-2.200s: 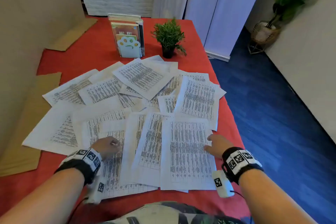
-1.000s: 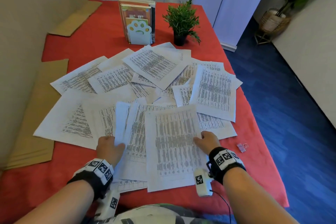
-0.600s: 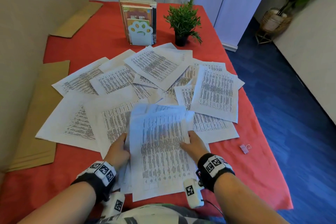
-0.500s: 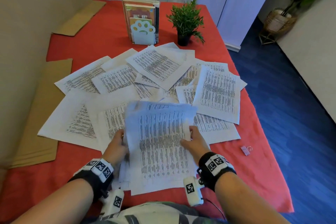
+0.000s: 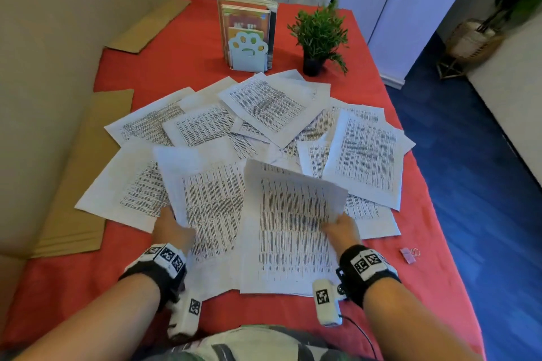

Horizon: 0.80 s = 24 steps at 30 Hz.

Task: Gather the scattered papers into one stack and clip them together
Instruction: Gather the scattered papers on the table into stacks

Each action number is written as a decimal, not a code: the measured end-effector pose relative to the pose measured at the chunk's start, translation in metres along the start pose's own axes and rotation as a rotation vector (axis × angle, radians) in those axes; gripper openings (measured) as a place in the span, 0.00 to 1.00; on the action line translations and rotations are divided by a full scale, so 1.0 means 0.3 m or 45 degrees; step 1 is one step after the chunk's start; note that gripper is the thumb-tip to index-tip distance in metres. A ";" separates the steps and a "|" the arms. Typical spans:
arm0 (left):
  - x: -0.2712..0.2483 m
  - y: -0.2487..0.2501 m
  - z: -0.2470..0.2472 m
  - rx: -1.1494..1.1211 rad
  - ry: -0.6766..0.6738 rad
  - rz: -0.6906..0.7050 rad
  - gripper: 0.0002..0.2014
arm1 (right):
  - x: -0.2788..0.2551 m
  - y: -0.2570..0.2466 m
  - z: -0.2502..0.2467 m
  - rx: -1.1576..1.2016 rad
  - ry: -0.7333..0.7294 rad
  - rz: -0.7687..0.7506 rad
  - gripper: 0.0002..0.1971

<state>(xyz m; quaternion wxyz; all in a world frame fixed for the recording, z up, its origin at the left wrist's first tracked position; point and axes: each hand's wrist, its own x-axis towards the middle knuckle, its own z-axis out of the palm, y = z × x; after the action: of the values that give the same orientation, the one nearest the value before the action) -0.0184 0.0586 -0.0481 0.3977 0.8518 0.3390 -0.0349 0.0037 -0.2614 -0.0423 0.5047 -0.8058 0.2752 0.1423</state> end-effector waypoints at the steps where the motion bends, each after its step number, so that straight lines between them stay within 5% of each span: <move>1: -0.002 -0.006 -0.001 0.001 0.045 0.083 0.14 | 0.004 0.004 0.001 0.034 -0.005 0.013 0.07; 6: -0.002 -0.040 -0.024 -0.134 0.219 0.141 0.02 | 0.021 -0.005 -0.015 0.169 -0.053 -0.041 0.13; 9: 0.019 -0.062 -0.060 -0.227 0.276 0.123 0.04 | 0.022 -0.023 -0.017 0.220 -0.101 -0.056 0.15; 14: 0.035 -0.024 -0.115 -0.186 0.178 0.177 0.10 | 0.009 -0.078 0.007 0.331 -0.278 -0.052 0.06; 18: 0.014 0.037 -0.090 -0.152 -0.019 0.278 0.14 | 0.008 -0.129 0.049 0.486 -0.412 -0.064 0.15; 20: 0.004 0.068 -0.056 -0.253 -0.213 0.209 0.15 | 0.005 -0.146 0.069 0.517 -0.452 -0.095 0.13; 22: -0.013 0.100 -0.025 -0.436 -0.412 0.033 0.31 | 0.013 -0.150 0.083 0.431 -0.390 -0.135 0.13; 24: -0.036 0.126 0.005 -0.432 -0.487 0.040 0.29 | 0.029 -0.152 0.088 0.345 -0.324 -0.193 0.14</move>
<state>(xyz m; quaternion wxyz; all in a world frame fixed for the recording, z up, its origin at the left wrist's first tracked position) -0.0036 0.0344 -0.0207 0.5923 0.7560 0.2455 -0.1319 0.0387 -0.2250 -0.0248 0.6486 -0.7244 0.1643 0.1660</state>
